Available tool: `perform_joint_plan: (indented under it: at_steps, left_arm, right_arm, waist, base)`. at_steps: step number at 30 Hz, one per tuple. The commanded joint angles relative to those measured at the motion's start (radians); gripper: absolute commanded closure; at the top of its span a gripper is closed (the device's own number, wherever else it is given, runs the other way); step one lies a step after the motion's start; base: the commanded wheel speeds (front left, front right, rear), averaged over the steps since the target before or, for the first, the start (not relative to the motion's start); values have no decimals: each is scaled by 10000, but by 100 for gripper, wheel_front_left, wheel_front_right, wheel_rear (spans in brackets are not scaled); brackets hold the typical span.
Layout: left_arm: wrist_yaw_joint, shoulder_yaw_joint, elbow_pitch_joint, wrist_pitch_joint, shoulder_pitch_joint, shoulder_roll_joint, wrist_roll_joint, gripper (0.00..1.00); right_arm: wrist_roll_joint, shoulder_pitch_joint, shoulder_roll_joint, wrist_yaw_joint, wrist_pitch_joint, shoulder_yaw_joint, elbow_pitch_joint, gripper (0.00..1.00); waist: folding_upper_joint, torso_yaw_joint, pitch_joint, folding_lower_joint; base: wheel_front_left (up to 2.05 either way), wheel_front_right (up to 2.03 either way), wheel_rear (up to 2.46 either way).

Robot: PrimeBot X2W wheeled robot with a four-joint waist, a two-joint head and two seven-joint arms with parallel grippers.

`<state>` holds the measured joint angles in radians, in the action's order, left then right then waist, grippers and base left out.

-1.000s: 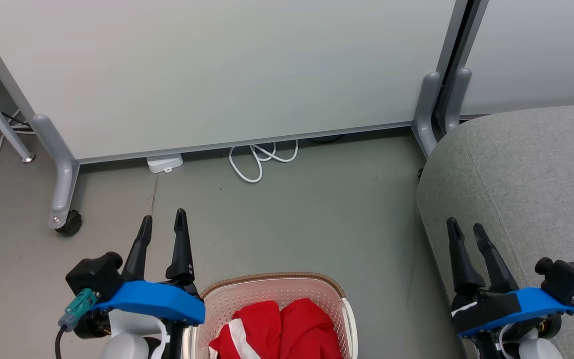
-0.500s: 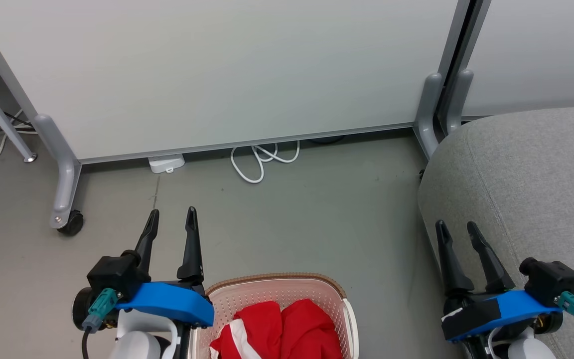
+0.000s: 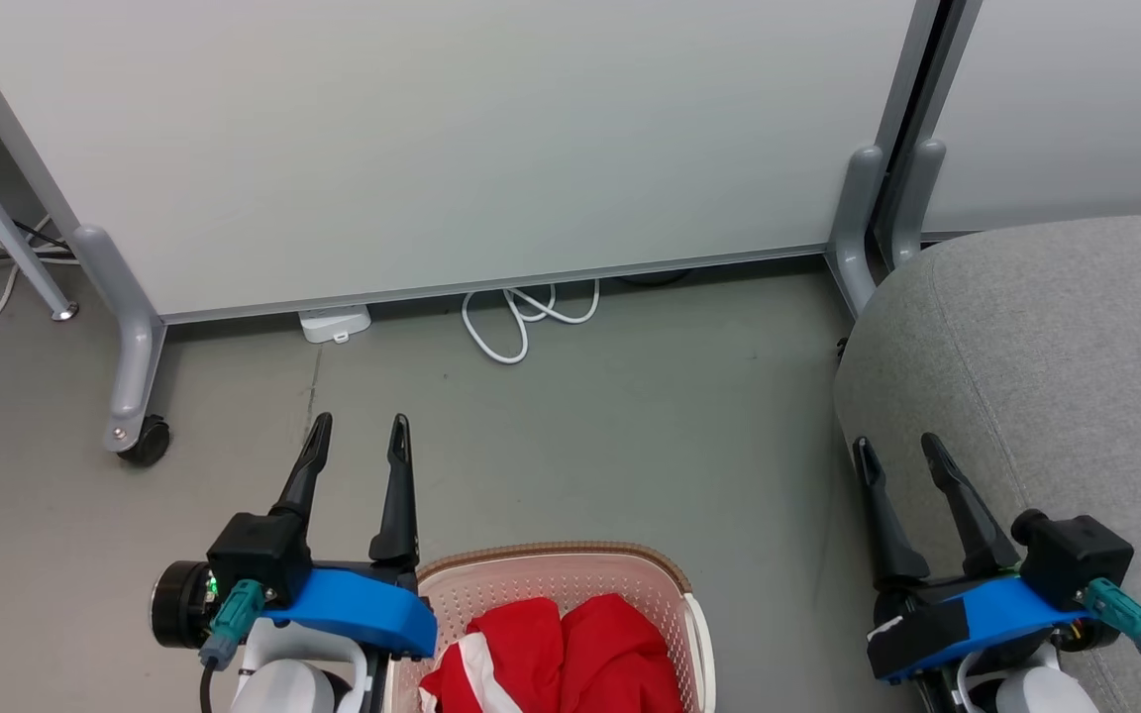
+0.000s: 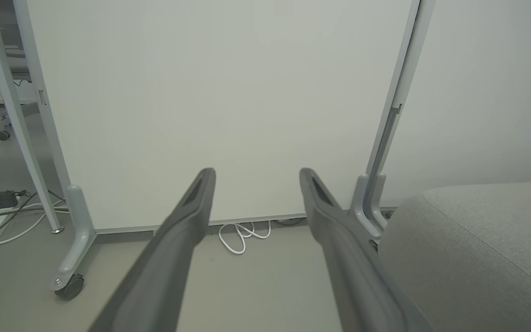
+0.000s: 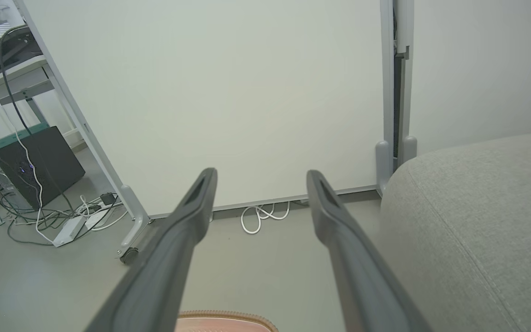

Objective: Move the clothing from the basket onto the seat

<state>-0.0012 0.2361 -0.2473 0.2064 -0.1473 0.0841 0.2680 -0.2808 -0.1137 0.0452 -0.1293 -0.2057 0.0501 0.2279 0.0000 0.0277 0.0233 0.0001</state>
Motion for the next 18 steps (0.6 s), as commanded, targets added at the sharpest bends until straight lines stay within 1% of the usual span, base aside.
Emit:
perform_joint_plan:
  at_steps: [1,9,18]
  left_arm:
    - [-92,12,5,102,-197,-8,-218,0]
    - [-490,-84,-263,269,-176,-98,-675,0]
    - [-685,-201,-620,441,-214,-219,-1232,0]
  right_arm:
    - [233,-127,71,-18,-107,23,-17,0]
    - [865,-109,75,-20,-271,23,32,0]
    - [1490,-92,76,-21,-440,-15,183,0]
  waist:
    - [0,4,1,-1]
    - [0,34,4,-1]
    - [0,62,25,-1]
  base:
    - [0,0,0]
    - [0,0,0]
    - [0,0,0]
